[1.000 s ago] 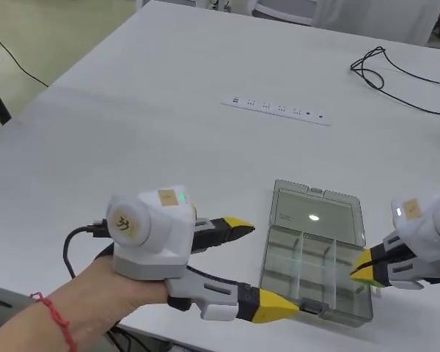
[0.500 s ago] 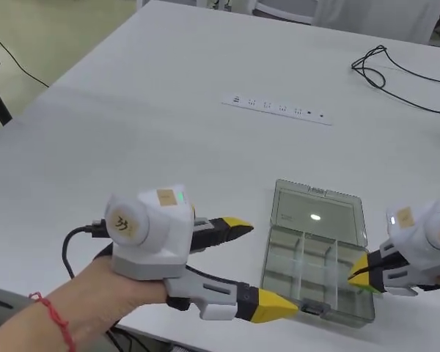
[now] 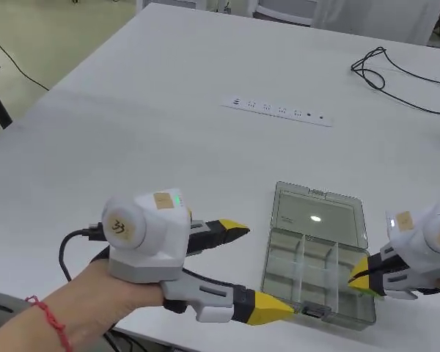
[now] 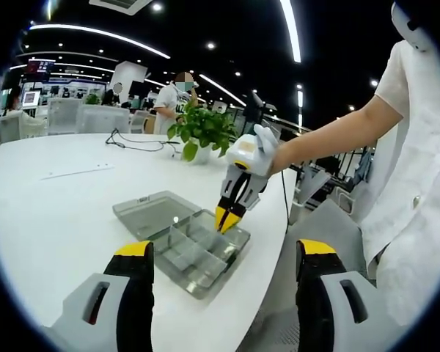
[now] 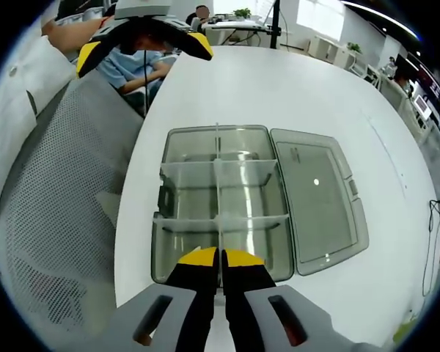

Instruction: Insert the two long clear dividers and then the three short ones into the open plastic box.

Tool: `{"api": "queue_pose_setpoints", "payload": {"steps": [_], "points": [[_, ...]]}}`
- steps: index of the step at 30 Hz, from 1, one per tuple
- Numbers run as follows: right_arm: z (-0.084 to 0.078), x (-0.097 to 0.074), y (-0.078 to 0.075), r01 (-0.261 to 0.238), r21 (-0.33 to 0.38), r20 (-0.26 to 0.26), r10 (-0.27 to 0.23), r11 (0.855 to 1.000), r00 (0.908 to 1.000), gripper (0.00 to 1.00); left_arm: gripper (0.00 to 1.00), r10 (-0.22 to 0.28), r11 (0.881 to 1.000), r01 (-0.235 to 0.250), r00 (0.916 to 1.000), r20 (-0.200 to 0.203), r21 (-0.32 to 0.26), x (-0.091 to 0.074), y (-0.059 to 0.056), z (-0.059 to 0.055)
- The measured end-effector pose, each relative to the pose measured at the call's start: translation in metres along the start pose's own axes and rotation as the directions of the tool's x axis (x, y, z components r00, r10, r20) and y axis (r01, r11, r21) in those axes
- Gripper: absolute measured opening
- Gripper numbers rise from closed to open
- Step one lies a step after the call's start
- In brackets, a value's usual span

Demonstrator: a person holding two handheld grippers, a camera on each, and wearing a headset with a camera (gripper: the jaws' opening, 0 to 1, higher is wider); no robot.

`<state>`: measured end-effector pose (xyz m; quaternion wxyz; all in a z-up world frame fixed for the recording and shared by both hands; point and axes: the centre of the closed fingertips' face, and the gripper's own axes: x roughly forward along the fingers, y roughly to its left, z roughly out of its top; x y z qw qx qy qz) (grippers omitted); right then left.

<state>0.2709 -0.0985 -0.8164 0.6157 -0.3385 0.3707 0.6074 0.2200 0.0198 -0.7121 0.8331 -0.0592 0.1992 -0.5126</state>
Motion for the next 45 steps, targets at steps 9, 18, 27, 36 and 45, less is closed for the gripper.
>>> {"api": "queue_pose_setpoints", "payload": {"steps": [9,18,27,36,45], "points": [[0.01,-0.025,-0.002,0.054,0.048,0.074,-0.057,0.997,0.9956,0.11,0.81,0.01,1.0,-0.01,0.9999,-0.007,0.005,-0.005,0.005,0.0],[0.008,-0.057,0.002,0.123,0.121,0.142,-0.139,0.985,0.9799,0.18,0.84,0.018,1.0,-0.018,0.9997,-0.014,0.01,-0.009,0.01,0.0],[0.001,-0.079,0.014,0.181,0.201,0.195,-0.22,0.963,0.9557,0.28,0.91,0.024,1.0,-0.023,0.9988,-0.042,0.021,-0.014,0.012,-0.002],[-0.009,-0.091,0.022,0.216,0.292,0.235,-0.289,0.932,0.9282,0.44,1.0,0.027,0.999,-0.025,0.9978,-0.061,0.034,-0.014,0.015,-0.003],[-0.014,-0.094,0.029,0.22,0.365,0.277,-0.332,0.905,0.9017,0.64,1.0,0.016,0.999,-0.012,0.9948,-0.1,0.042,-0.015,0.014,-0.011]]}}
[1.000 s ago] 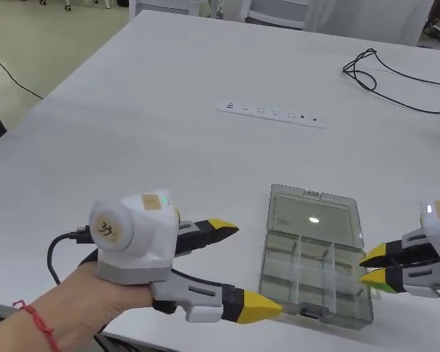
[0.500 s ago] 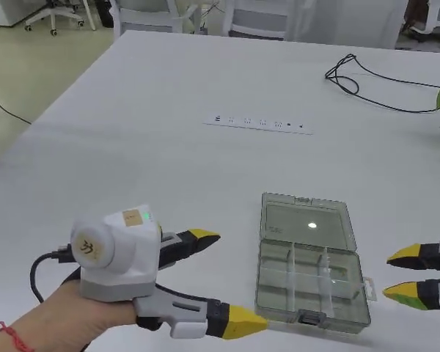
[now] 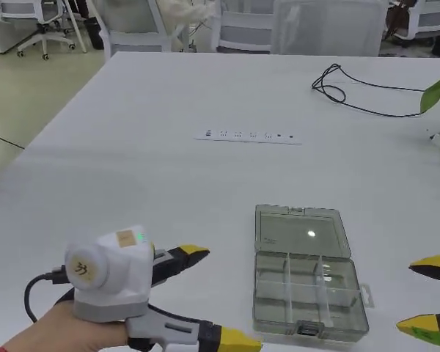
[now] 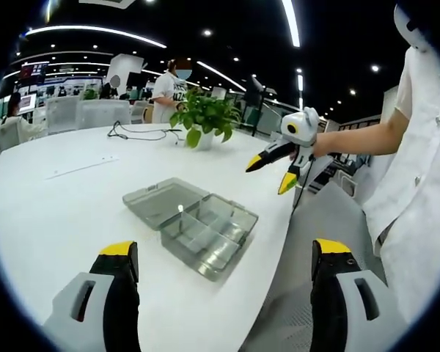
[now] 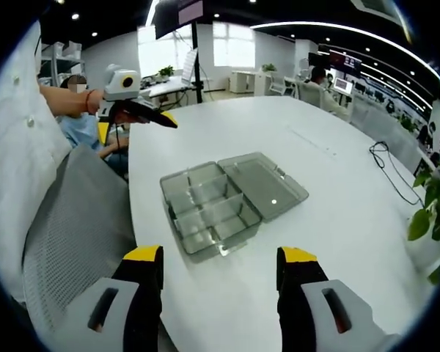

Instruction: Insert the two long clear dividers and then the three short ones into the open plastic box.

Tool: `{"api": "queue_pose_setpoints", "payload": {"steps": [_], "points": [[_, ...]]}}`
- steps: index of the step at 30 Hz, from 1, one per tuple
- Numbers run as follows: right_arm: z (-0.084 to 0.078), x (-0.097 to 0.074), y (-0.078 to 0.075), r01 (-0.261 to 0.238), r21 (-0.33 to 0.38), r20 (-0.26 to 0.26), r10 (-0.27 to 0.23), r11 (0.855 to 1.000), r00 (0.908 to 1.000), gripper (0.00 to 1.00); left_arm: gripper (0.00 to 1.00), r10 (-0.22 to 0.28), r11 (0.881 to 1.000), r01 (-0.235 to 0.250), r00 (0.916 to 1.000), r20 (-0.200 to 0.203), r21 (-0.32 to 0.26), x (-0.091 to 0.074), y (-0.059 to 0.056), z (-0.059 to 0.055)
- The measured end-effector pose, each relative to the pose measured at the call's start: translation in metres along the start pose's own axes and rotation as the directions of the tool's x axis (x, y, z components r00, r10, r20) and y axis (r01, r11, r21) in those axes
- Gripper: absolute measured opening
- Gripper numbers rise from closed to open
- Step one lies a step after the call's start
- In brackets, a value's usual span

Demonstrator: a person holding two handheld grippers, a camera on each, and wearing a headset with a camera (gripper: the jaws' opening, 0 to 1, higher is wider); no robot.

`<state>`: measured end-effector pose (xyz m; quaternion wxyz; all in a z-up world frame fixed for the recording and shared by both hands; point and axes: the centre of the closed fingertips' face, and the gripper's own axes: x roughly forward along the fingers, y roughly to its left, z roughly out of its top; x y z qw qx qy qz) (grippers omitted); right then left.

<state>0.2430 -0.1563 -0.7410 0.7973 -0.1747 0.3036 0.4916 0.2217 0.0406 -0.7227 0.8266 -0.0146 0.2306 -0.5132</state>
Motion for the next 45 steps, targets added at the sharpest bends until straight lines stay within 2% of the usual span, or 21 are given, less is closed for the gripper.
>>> {"api": "queue_pose_setpoints", "payload": {"steps": [11,23,32,45], "points": [[-0.008,0.0,0.001,0.009,0.028,0.014,-0.009,1.0,0.9999,0.78,1.0,-0.012,1.0,0.012,0.9995,-0.031,0.011,0.003,-0.002,-0.009],[-0.008,0.002,0.003,0.001,0.028,0.022,-0.002,1.0,0.9997,0.89,1.0,-0.011,1.0,0.011,0.9994,-0.034,0.014,0.003,-0.001,-0.012],[-0.011,0.003,0.004,-0.004,0.019,0.009,0.004,1.0,0.9999,0.91,1.0,-0.017,1.0,0.017,0.9993,-0.034,0.016,0.005,-0.001,-0.012],[-0.003,0.005,0.006,-0.009,0.003,0.021,0.009,1.0,0.9997,0.92,1.0,-0.023,0.999,0.023,0.9992,-0.033,0.023,0.005,-0.003,-0.01]]}}
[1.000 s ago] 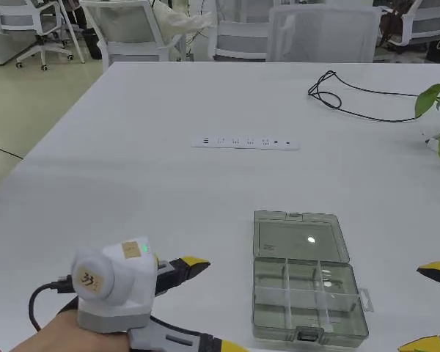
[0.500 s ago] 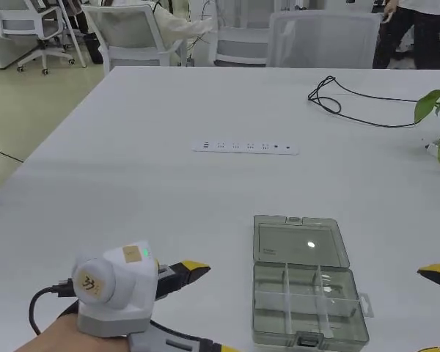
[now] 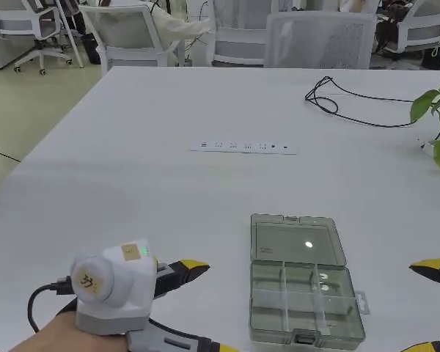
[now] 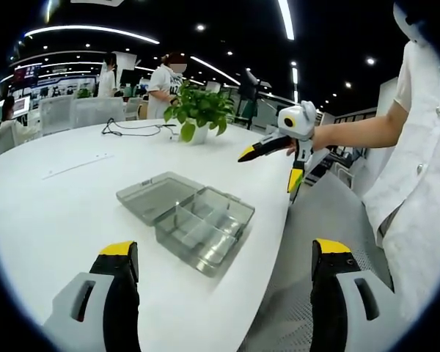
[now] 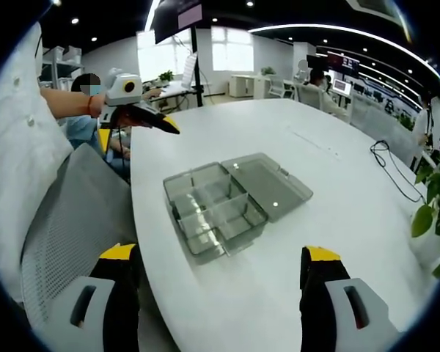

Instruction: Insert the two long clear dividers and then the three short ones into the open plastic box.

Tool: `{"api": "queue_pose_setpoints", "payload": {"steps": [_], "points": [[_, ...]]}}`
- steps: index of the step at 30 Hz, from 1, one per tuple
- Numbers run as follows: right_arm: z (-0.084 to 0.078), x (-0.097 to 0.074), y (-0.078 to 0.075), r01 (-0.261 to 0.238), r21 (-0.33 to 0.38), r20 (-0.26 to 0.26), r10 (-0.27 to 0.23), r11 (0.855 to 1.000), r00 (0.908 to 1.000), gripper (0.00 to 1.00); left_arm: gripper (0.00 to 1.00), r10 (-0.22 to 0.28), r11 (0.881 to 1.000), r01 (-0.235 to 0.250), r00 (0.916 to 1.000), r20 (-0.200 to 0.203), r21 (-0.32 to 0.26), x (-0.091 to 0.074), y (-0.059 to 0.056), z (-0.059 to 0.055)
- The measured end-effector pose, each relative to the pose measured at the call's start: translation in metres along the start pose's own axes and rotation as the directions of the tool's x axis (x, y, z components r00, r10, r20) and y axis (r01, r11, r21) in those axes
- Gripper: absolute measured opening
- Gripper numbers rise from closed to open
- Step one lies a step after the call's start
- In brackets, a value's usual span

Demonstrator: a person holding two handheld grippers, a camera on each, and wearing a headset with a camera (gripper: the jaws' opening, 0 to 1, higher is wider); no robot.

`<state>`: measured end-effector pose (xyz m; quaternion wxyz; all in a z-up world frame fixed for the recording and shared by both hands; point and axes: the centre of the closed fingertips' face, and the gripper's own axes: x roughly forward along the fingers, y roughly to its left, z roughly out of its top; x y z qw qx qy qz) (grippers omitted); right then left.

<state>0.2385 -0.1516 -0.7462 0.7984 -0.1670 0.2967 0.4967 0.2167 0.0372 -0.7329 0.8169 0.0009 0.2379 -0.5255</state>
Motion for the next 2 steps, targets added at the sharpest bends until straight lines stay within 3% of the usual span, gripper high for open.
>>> {"api": "queue_pose_setpoints", "payload": {"steps": [2], "points": [[0.0005,-0.0001,0.0004,-0.001,-0.002,0.0,0.001,1.0,1.0,0.92,1.0,0.0,1.0,0.0,1.0,0.0,0.001,0.0004,-0.0004,0.0001]]}}
